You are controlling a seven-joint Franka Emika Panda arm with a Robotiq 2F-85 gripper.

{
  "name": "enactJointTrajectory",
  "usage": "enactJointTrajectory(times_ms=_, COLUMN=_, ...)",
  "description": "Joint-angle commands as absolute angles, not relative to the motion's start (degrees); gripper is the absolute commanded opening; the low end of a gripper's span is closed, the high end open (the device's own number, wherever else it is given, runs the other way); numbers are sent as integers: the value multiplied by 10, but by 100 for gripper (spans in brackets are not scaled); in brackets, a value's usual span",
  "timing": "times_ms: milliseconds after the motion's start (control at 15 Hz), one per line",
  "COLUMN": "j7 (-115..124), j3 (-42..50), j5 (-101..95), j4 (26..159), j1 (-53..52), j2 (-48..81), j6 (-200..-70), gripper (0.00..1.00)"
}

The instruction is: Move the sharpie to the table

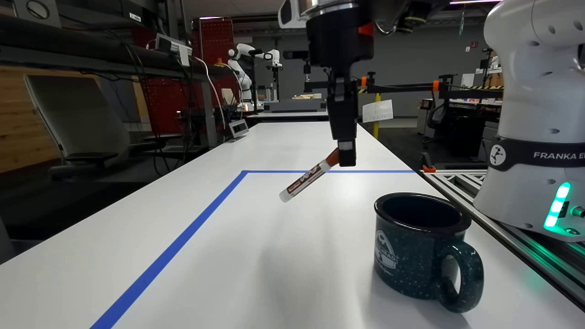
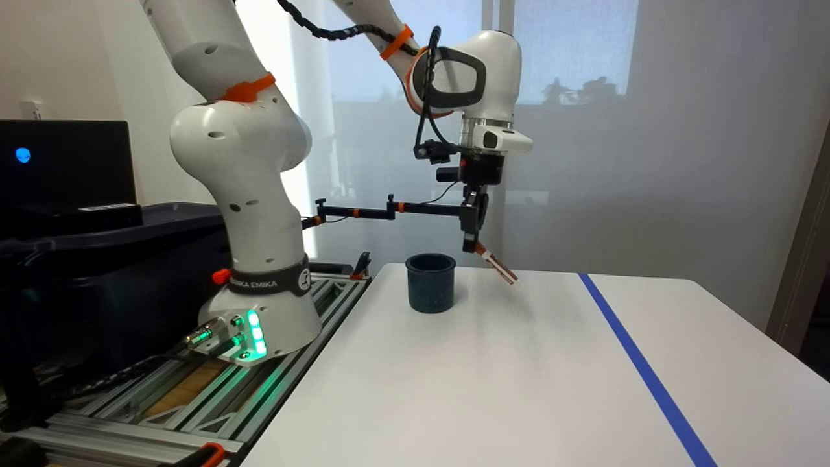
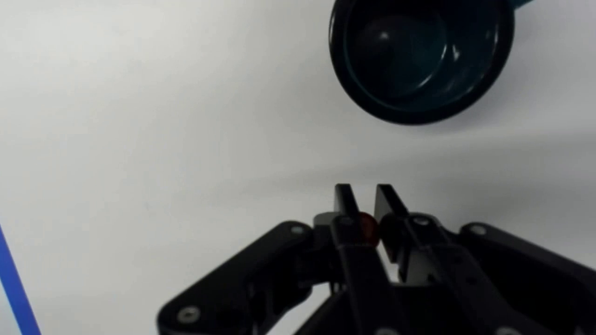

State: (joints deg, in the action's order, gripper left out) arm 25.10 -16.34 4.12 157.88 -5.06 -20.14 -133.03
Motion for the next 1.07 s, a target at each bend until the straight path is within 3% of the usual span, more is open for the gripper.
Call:
enactJointTrajectory(times_ms=0, j7=190, j3=-148, j5=38, j4=1579, j1=-72, j2=-156, j6=-1426, gripper=4)
enactJointTrajectory(times_ms=533, j7=-6, j3=-99, j5=151, j4=1579, j1=-128, j2=-37, j6=-1621, gripper=4)
enactJointTrajectory(times_ms=1000, j7=-223, j3=-109, j5=337, j4=1578, j1=-127, j2=12, j6=-1618, gripper=4)
